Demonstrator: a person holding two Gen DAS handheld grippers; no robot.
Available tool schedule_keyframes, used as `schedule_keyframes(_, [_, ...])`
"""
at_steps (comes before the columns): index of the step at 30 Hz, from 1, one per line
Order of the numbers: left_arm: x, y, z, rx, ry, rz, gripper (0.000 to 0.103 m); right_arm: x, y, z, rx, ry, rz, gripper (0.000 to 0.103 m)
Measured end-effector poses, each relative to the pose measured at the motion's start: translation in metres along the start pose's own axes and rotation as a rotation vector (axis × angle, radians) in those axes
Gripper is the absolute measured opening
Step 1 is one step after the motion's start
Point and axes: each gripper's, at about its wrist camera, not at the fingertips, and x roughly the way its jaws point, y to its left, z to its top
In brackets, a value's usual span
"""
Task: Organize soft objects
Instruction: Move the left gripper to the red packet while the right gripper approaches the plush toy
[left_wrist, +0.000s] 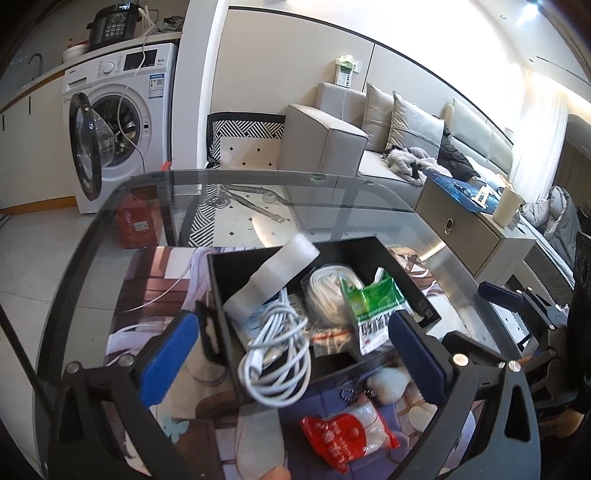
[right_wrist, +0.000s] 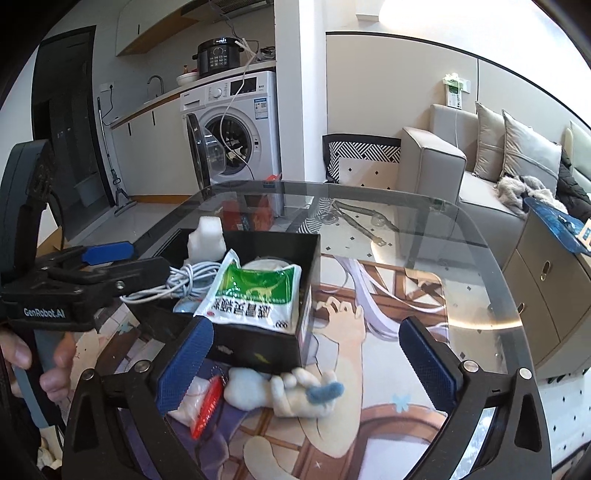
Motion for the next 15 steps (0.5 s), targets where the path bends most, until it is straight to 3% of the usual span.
schedule_keyframes(15, [-0.012,0.004,-0.044,0.016,0.027,0.051,0.103,0.014,0.001,-0.036,-0.001,0.076,0.009,0.102])
